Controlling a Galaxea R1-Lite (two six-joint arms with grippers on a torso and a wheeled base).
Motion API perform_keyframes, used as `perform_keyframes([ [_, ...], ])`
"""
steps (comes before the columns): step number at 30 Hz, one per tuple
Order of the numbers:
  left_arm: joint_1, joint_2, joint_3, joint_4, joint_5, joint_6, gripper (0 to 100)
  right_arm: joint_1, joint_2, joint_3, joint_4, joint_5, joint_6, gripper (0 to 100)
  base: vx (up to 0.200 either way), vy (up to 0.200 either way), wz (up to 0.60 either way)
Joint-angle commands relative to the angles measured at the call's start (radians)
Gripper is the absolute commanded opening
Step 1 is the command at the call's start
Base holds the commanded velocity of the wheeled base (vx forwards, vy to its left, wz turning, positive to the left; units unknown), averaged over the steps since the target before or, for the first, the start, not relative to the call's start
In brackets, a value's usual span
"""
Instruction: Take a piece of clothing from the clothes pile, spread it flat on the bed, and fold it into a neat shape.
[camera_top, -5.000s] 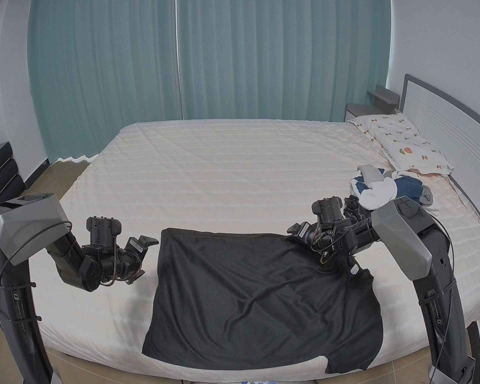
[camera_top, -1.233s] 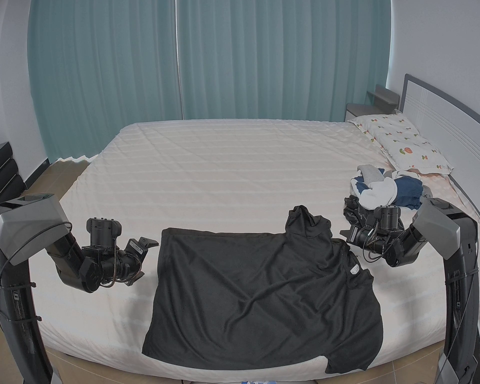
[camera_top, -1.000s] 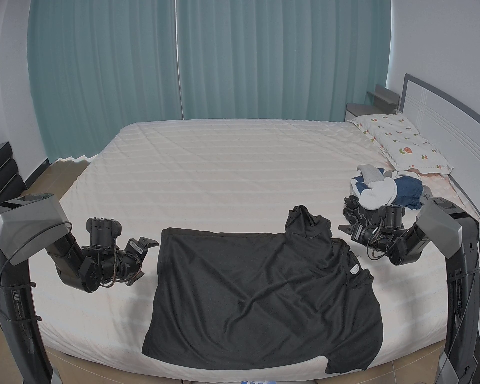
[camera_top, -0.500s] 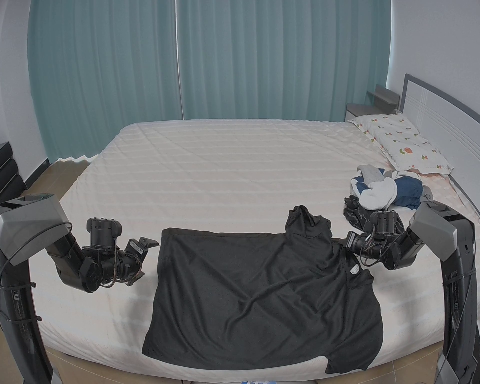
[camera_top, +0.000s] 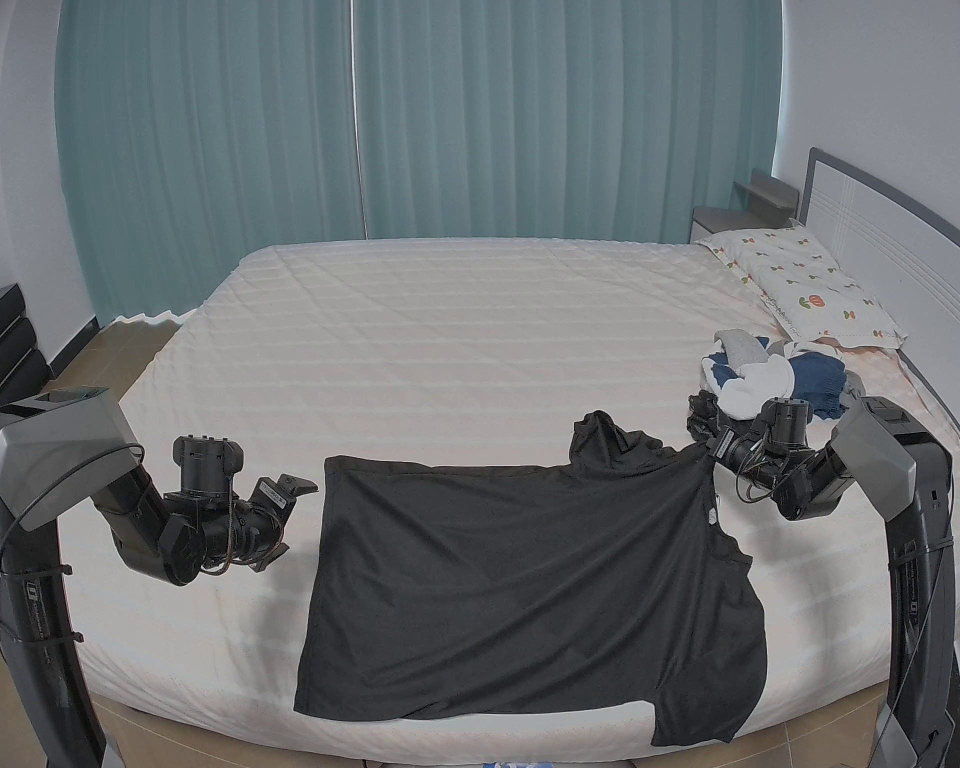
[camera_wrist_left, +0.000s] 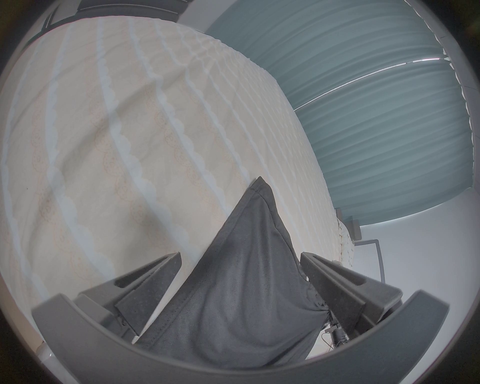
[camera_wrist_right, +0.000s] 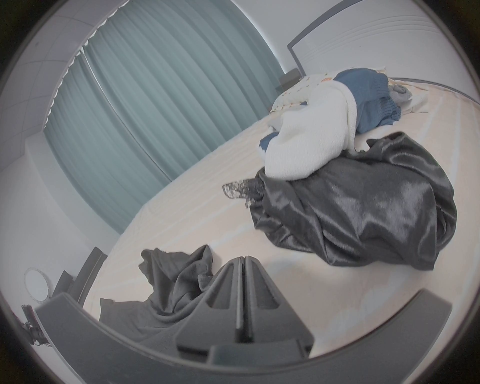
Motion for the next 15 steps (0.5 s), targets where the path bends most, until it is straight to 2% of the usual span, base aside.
perform_keyframes([
  [1,0.000,0.003,-0.001,-0.002,0.002,0.001,100,-0.006,0.038,-0.016,-0.027,-0.007,0.003,0,0.000,0.000,0.00],
  [9,-0.003,0.021,-0.044,0.003,0.006,0.002,100,0.007,0.044,-0.007,-0.033,-0.030,-0.005,0,0.000,0.000,0.00],
  [10,-0.006,0.027,-0.055,0.004,0.008,0.004,100,0.007,0.042,-0.007,-0.033,-0.030,-0.004,100,0.000,0.000,0.00],
  [15,-0.017,0.034,-0.121,0.018,0.009,0.048,100,0.007,0.028,0.033,-0.070,-0.031,-0.007,100,0.000,0.000,0.00],
])
